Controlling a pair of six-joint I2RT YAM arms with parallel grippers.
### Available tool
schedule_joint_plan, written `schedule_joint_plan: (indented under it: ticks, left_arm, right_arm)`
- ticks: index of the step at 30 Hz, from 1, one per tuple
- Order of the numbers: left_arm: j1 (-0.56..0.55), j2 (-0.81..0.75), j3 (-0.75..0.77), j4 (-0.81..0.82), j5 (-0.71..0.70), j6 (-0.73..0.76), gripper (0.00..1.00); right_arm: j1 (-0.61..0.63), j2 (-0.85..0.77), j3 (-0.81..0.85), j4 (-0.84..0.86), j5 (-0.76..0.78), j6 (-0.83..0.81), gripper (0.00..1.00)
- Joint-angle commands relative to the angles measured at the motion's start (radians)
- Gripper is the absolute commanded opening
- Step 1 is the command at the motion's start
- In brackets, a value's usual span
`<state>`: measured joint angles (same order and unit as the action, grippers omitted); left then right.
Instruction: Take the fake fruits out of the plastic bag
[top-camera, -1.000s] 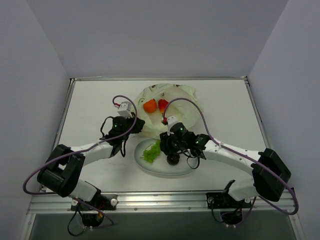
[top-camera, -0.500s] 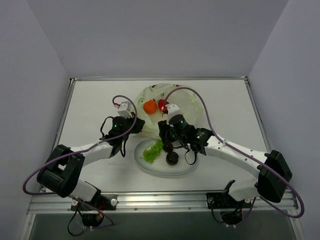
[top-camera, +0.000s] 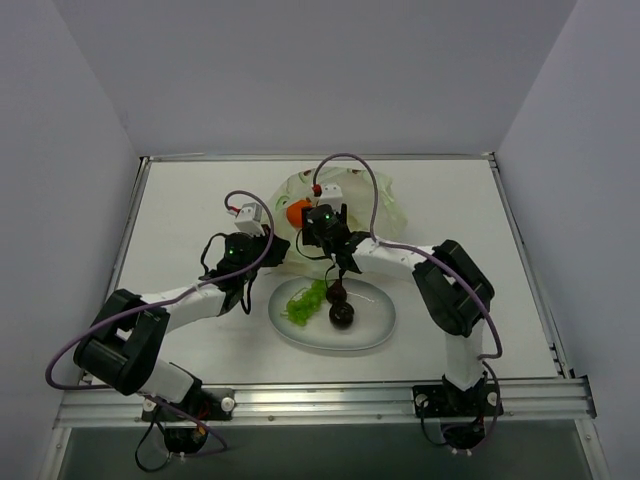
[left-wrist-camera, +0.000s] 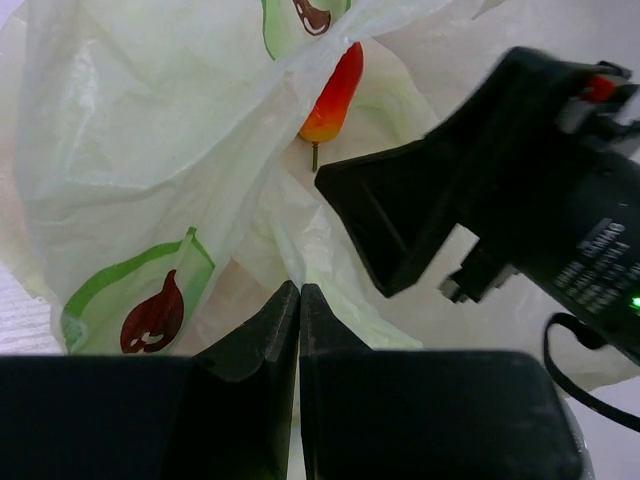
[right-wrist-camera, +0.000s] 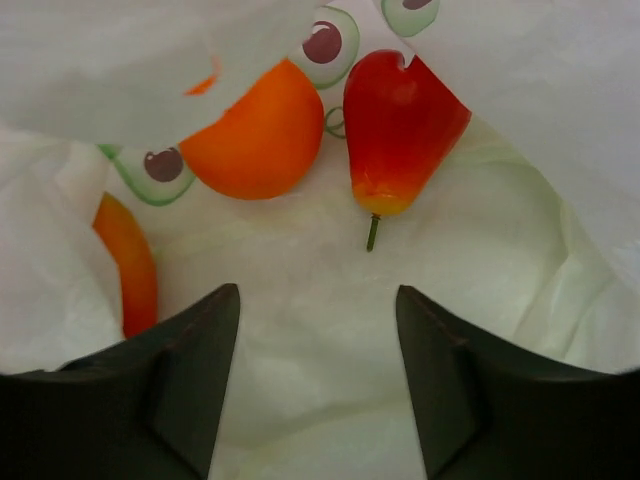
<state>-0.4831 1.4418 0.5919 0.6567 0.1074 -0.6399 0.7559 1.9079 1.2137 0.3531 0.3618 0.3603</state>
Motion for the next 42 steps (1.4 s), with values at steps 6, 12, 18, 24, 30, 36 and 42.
schedule_joint_plan:
  ticks: [6, 12, 18, 24, 30, 36, 42]
  left_arm:
    - [0.000, -0.034, 0.005, 0.054, 0.005, -0.009, 0.02]
    - [0.000, -0.050, 0.000, 0.046, 0.000, -0.004, 0.02]
    - [0.001, -0.060, 0.002, 0.038, -0.005, 0.000, 0.02]
    - [0.001, -0.052, 0.003, 0.037, -0.008, 0.003, 0.02]
    - [0.001, -0.049, 0.005, 0.038, -0.006, 0.005, 0.02]
    - [0.000, -0.044, 0.006, 0.040, -0.005, 0.005, 0.02]
    - [0.000, -0.061, 0.005, 0.034, -0.015, 0.012, 0.02]
  right_arm:
    - [-0.035, 0.118, 0.155, 0.196, -0.006, 0.077, 0.79]
    - [-0.052, 0.236, 0.263, 0.210, 0.014, 0.091, 0.82]
    - [-0.066, 0.362, 0.366, 0.172, -0.001, 0.092, 0.81]
    - [-0.067, 0.399, 0.402, 0.165, -0.037, 0.100, 0.70]
    - [-0.067, 0.303, 0.351, 0.202, -0.047, 0.086, 0.31]
    - [-0.063, 0.119, 0.218, 0.238, -0.090, 0.075, 0.27]
    - [-0.055, -0.073, 0.060, 0.236, -0.171, 0.109, 0.26]
